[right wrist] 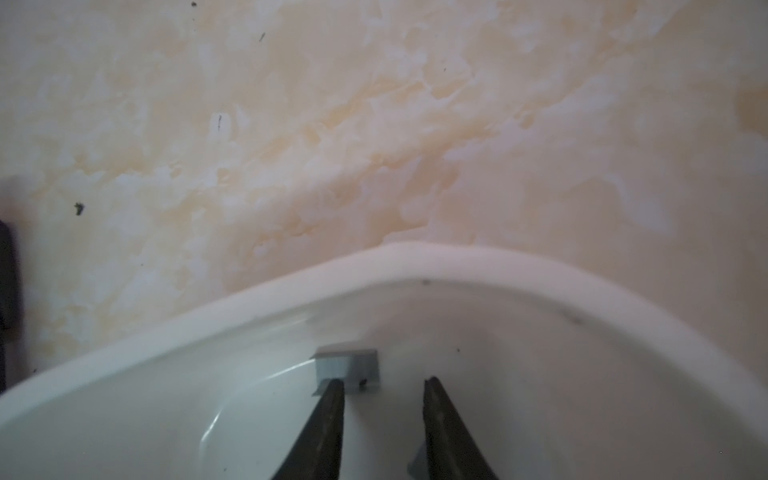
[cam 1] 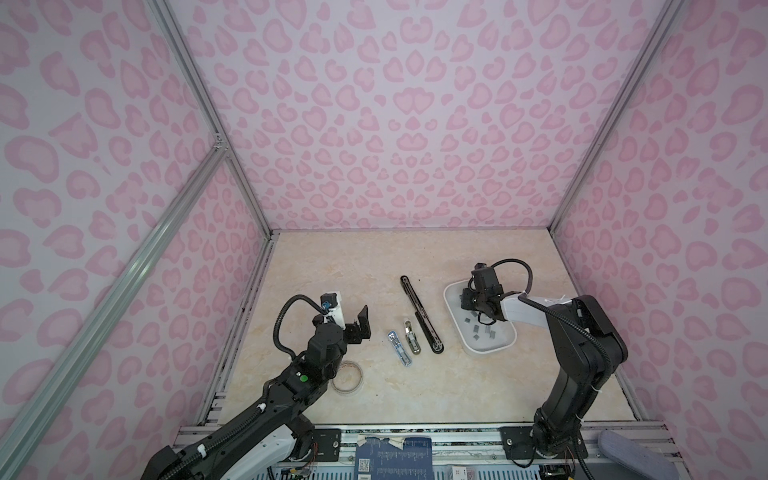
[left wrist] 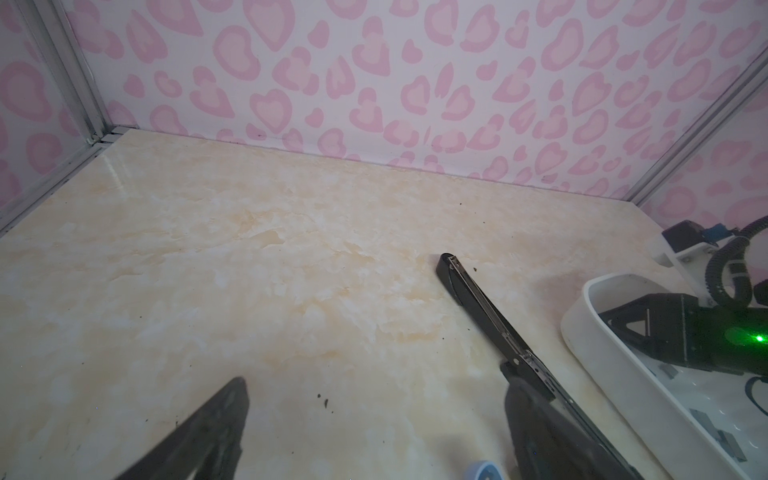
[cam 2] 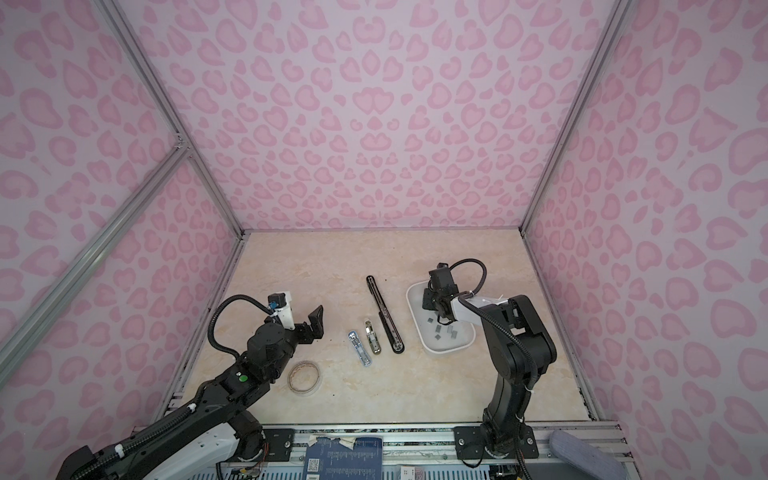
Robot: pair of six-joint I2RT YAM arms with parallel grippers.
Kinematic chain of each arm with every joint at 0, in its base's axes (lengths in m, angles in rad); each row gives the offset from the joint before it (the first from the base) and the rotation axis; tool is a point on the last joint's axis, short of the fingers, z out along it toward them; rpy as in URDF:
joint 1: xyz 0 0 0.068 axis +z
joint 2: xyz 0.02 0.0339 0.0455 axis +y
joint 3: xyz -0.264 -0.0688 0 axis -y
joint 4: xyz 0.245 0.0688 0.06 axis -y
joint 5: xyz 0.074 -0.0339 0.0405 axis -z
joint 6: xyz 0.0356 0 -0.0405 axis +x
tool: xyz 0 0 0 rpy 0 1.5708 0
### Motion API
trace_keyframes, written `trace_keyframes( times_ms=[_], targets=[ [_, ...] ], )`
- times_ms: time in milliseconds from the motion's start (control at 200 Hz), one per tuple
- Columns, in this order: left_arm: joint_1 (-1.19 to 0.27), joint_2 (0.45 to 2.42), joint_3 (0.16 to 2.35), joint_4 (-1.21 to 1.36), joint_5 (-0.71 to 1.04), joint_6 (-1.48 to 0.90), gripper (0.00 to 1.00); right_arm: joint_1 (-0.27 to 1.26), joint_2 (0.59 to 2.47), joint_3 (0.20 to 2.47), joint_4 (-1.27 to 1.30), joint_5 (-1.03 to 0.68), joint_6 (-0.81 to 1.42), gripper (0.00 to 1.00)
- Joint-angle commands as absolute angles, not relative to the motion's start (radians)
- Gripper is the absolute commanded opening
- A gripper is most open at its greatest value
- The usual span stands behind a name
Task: Load the staples into the stapler
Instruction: 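Lower the right gripper into the tray and pinch a grey staple strip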
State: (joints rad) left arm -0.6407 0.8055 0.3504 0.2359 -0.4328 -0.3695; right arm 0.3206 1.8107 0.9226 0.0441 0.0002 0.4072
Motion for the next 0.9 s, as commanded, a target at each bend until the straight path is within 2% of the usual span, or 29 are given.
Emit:
trace_keyframes(
  times_ms=[0, 430, 900],
  targets=[
    [-0.640, 0.783, 0.341, 0.264, -0.425, -0.373, 0.97, 0.325, 1.804, 0.912, 0.008, 0.031, 0.414, 0.35],
    [-0.640, 0.729, 0.321, 0.261, -0.424, -0.371, 0.97, 0.327, 1.774, 0.894, 0.005, 0.042, 0.418, 0.38],
    [-0.640, 0.709, 0.315, 0.253, -0.416, -0.375, 0.97, 0.340, 1.763, 0.853, 0.019, 0.060, 0.429, 0.36]
  ],
)
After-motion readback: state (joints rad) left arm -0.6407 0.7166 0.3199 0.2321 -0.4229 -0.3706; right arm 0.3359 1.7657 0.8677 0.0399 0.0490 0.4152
